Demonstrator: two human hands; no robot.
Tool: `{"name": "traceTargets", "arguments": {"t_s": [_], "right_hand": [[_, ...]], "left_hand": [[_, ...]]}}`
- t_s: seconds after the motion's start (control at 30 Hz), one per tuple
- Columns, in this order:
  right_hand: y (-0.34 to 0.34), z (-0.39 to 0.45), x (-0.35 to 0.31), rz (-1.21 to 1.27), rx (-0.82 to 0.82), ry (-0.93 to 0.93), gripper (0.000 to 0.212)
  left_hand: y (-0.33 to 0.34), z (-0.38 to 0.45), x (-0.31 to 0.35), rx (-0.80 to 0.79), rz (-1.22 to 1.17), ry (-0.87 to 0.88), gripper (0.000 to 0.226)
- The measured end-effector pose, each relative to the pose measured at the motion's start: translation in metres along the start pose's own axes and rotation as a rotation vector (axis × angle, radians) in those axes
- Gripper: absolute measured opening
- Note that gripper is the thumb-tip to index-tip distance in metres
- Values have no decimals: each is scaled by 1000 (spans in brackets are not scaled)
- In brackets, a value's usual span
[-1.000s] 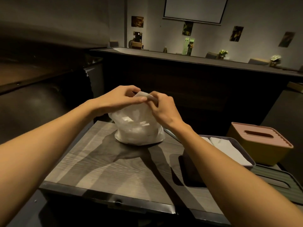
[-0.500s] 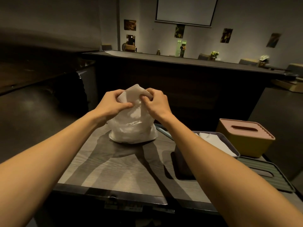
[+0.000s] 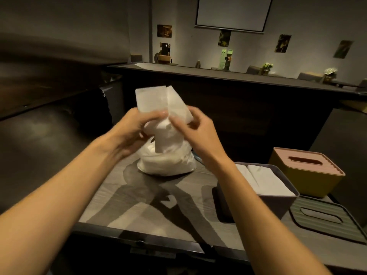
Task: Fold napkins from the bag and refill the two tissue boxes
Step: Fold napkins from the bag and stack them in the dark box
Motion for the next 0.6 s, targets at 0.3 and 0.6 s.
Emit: {"name": "traceTargets", "arguments": {"t_s": [0.3,0.6], "right_hand": [[12,-104,106,47,-49,288,44],[-13,-133,94,91,281,80,13]], "left_hand": [[-4,-72,-134,255,-268,-156,29],[-31,-84,-158,404,-98,-104,27]]}}
Point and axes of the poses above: each hand's wrist, its own z-axis towards the middle knuckle, its own y-axis out of the palm, x = y × z, the point moved 9 cm from there along z, towards the middle knuckle
